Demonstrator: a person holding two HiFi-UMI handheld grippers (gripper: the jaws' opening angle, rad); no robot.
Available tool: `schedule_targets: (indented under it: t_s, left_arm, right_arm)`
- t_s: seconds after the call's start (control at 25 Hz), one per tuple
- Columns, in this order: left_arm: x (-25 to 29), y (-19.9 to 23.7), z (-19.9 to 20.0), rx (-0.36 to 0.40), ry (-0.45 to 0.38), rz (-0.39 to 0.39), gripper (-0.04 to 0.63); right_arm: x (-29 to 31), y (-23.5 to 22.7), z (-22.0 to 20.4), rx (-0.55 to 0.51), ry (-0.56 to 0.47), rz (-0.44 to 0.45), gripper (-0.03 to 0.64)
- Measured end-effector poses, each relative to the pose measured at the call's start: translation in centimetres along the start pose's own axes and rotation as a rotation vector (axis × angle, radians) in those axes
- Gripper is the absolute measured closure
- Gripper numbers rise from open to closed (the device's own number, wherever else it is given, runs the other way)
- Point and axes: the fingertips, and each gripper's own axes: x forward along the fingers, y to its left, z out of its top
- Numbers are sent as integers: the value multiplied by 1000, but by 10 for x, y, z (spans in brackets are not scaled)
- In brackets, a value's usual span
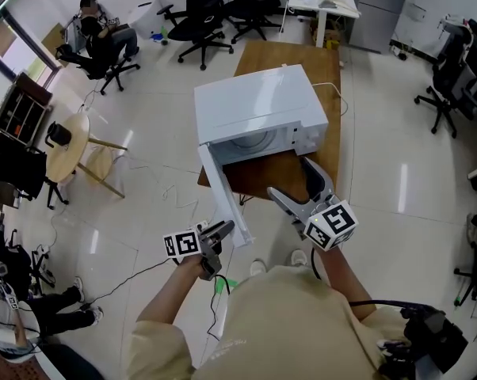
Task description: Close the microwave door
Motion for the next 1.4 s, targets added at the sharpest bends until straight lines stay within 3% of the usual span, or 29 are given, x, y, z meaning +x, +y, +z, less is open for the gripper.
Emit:
schedule_targets:
  t_s: [0.2,0.64,1.4]
  left_arm:
    - [19,-8,-1,-39,-29,18,400]
    - [43,-21,-1,-101,2,61,400]
    - [96,-26,6,-185,-68,41,405]
  right_arm:
    - [-11,-8,4,-3,3,-32,172]
    - [-30,-12,20,-39,-2,-59,172]
    - [-45,-20,23,-62,-4,-92,172]
